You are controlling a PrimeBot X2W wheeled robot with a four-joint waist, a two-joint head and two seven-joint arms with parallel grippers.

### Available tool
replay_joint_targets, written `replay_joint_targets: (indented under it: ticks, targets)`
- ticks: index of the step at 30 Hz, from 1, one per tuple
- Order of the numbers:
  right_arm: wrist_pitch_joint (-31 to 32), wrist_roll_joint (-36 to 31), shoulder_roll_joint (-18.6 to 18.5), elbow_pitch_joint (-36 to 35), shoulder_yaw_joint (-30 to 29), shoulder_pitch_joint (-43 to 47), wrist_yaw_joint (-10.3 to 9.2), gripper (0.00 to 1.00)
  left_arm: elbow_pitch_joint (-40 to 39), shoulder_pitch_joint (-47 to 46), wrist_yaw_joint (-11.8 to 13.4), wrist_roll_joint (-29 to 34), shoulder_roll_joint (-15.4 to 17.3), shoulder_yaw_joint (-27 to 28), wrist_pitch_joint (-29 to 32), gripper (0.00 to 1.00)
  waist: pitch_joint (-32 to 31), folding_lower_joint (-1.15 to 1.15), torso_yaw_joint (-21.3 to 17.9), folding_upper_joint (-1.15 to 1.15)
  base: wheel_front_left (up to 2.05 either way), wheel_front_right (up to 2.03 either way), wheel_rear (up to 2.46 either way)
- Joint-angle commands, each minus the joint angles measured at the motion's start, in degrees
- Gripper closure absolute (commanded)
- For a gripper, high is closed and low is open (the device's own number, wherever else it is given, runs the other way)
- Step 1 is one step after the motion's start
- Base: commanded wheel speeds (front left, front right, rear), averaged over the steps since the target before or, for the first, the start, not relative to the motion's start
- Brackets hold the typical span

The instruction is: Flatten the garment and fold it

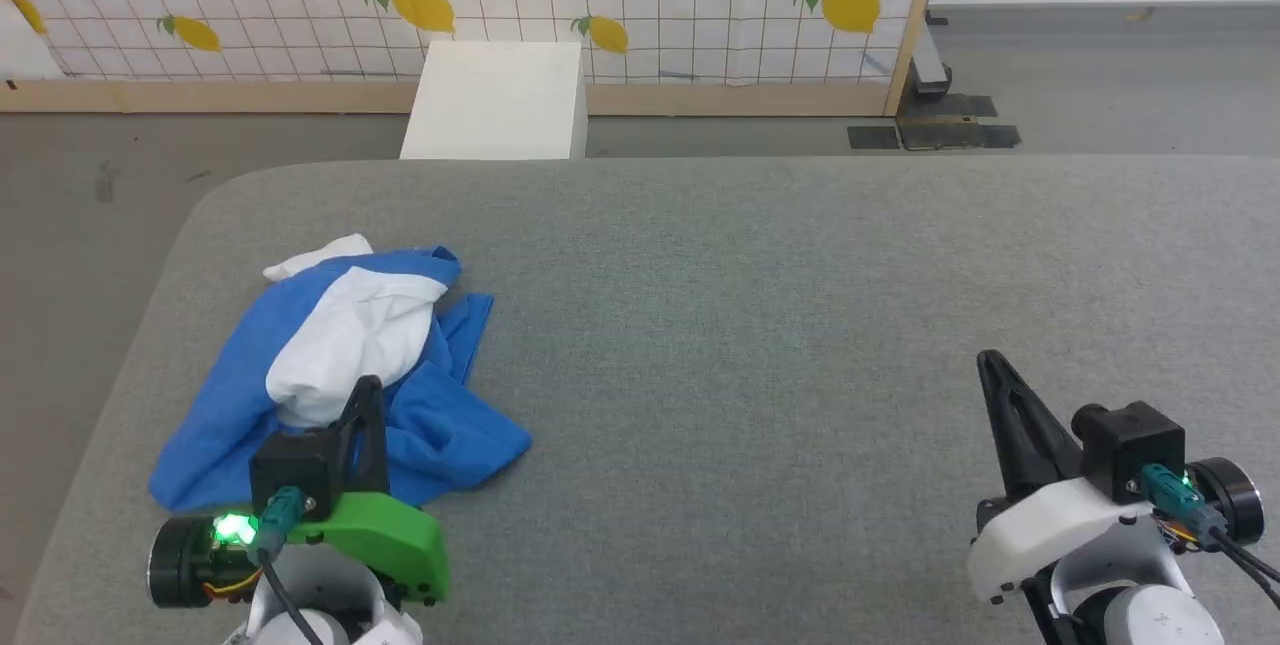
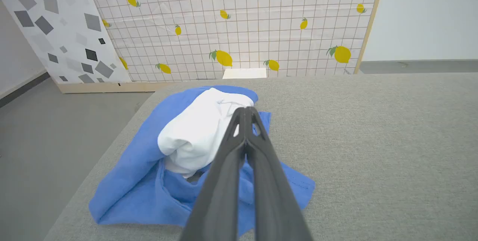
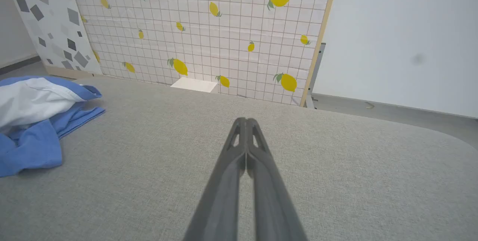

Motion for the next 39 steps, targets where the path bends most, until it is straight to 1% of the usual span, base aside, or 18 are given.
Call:
replay_joint_targets:
  ticks: [1, 11, 12, 30, 39]
  targets:
    - [-0.5, -0.4, 0.0, -0.3, 0.1, 0.8, -0.09, 1.00, -0.2, 0.8, 0.0, 0.6, -0.2, 0.1, 0.1, 1.00, 0.0, 0.00, 0.0, 0.00, 0.00, 0.00, 0.00]
    - [-0.5, -0.4, 0.0, -0.3, 0.1, 0.8, -0.09, 1.00, -0.2, 0.8, 0.0, 0.6, -0.2, 0.1, 0.1, 1.00, 0.0, 0.00, 0.0, 0.00, 0.00, 0.00, 0.00]
    - [0.0, 0.0, 0.0, 0.0, 0.0, 0.0, 0.00, 0.00, 0.0, 0.0, 0.0, 0.0, 0.0, 0.0, 0.0, 0.00, 0.0, 0.00, 0.0, 0.00, 0.00, 0.00, 0.00]
    - [-1.8, 1.7, 0.0, 1.4, -1.5, 0.8, -0.01, 0.00, 1.8, 0.0, 0.2, -1.7, 0.0, -0.6, -1.7, 0.00, 0.0, 0.00, 0.1, 0.00, 0.00, 0.00, 0.00]
    - [-2.9, 2.2, 0.0, 2.3, -1.9, 0.9, -0.02, 0.00, 2.6, -0.1, 0.4, -2.6, 0.1, -0.4, -2.8, 0.00, 0.0, 0.00, 1.5, 0.00, 0.00, 0.00, 0.00]
